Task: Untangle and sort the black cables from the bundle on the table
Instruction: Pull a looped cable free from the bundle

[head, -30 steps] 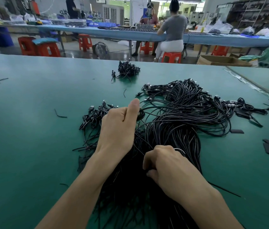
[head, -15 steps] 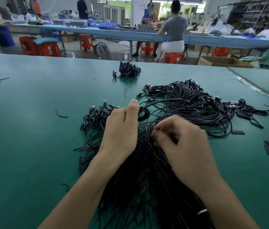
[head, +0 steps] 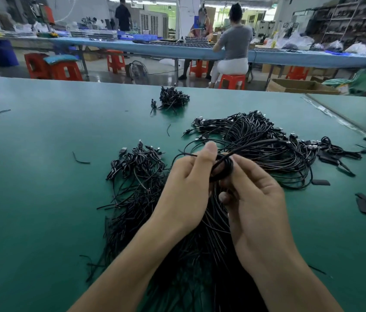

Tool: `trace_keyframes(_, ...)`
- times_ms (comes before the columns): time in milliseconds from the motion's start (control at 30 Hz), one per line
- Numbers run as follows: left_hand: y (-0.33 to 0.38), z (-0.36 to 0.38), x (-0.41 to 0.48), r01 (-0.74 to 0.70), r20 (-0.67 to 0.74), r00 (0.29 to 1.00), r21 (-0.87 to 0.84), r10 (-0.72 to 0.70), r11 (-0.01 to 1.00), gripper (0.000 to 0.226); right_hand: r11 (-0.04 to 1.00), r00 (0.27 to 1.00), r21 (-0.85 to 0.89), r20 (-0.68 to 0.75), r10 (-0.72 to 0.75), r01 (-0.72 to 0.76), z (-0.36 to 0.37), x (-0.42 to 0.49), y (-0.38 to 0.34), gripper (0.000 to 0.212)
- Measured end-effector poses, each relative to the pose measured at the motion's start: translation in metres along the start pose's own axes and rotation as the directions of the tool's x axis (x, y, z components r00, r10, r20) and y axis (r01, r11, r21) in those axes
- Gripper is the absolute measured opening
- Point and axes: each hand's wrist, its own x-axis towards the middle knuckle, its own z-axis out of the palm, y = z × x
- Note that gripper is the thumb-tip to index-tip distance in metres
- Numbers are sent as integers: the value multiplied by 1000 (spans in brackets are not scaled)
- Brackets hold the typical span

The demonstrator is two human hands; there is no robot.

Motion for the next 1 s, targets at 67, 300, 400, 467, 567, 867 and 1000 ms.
trace_keyframes(67,1,0,0,-29,-55,998,11,30,1000,48,993,999,-114,28,-39,42,-1,-2,1,15)
trace_keyframes(300,-2,-9,7,-95,-248,961,123,123,988,48,651,913,-640,305,-272,408,-6,-3,6,14)
trace_keyframes(400,-7,-15,9,-95,-181,970,323,160,942,55,322,768,-713,480,-423,623,-9,-2,2,8)
trace_keyframes(467,-8,-18,10,-57,-106,988,410,109,910,57,90,642,-688,611,-462,720,-15,2,-3,9)
trace_keyframes(567,-7,-17,7,-2,38,999,291,-9,957,64,11,565,-634,681,-465,773,-23,9,-14,11)
trace_keyframes(867,-3,-14,-5,73,538,833,124,-129,990,55,376,776,-688,609,-166,621,-39,16,-37,8)
trace_keyframes(1000,1,-20,-5,-3,591,777,349,-217,937,29,304,765,-707,626,-150,639,-38,13,-37,23)
